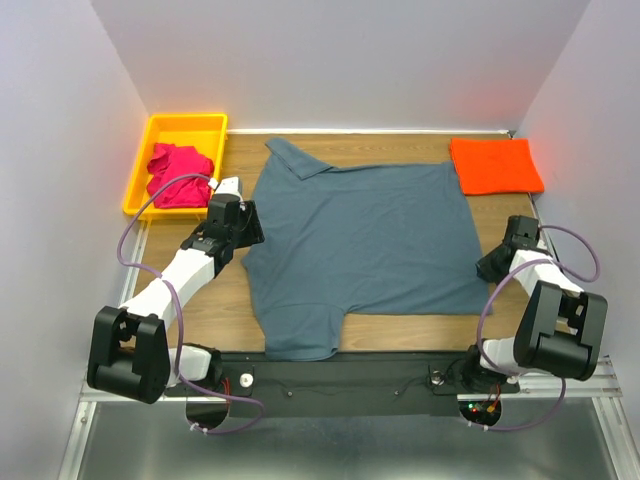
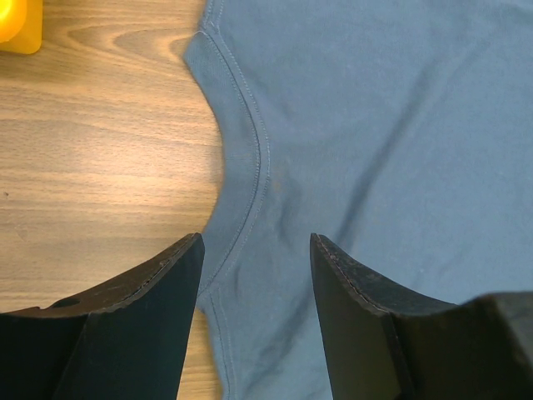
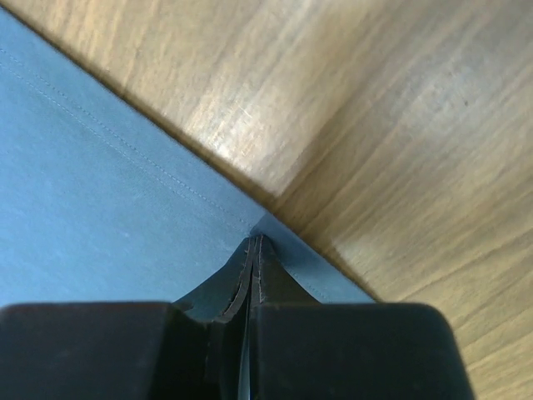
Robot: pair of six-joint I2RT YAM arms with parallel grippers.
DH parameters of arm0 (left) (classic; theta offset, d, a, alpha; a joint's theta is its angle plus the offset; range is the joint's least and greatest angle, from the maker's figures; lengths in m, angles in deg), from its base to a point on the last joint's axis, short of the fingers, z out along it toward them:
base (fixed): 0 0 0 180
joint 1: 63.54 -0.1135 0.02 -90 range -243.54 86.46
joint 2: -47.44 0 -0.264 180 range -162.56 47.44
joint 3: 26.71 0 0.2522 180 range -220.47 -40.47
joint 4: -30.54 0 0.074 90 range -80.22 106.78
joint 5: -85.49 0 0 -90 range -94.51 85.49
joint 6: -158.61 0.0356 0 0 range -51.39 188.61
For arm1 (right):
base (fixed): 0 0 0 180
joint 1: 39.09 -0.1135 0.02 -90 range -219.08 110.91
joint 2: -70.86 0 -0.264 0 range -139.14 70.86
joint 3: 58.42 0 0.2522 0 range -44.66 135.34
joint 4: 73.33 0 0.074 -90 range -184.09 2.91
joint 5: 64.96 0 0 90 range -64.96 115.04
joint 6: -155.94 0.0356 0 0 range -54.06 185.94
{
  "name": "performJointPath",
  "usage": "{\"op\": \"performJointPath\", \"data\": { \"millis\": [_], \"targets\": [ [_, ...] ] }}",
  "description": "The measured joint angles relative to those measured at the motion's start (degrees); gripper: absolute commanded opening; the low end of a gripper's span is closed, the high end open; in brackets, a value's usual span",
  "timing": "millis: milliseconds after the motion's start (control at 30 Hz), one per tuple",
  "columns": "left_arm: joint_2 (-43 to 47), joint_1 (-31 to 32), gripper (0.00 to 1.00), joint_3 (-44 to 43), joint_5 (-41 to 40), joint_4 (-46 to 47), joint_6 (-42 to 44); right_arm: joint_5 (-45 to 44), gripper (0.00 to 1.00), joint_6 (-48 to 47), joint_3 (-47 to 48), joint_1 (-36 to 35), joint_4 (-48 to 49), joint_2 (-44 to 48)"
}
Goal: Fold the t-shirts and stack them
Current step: Fold the tshirt
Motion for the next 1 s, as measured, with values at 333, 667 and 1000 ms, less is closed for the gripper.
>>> {"op": "performJointPath", "data": {
  "millis": [333,667,1000],
  "targets": [
    [0.26,0.76,0.67,0.02,0.52,-1.81,-1.46,3.74,0.14,-4.11,4.39,-0.33,-7.10,5.90],
    [-3.96,5.77,0.59,-0.20,0.09,-2.97,-4.13,9.57,0.27,-7.50,8.15,-16.15,-10.19,9.62],
    [-20.50,5.75,0.50,-7.32,-2.91,-4.57,-5.09,9.86,0.29,-10.01,8.15,-19.26,-10.71,4.98]
  ]
}}
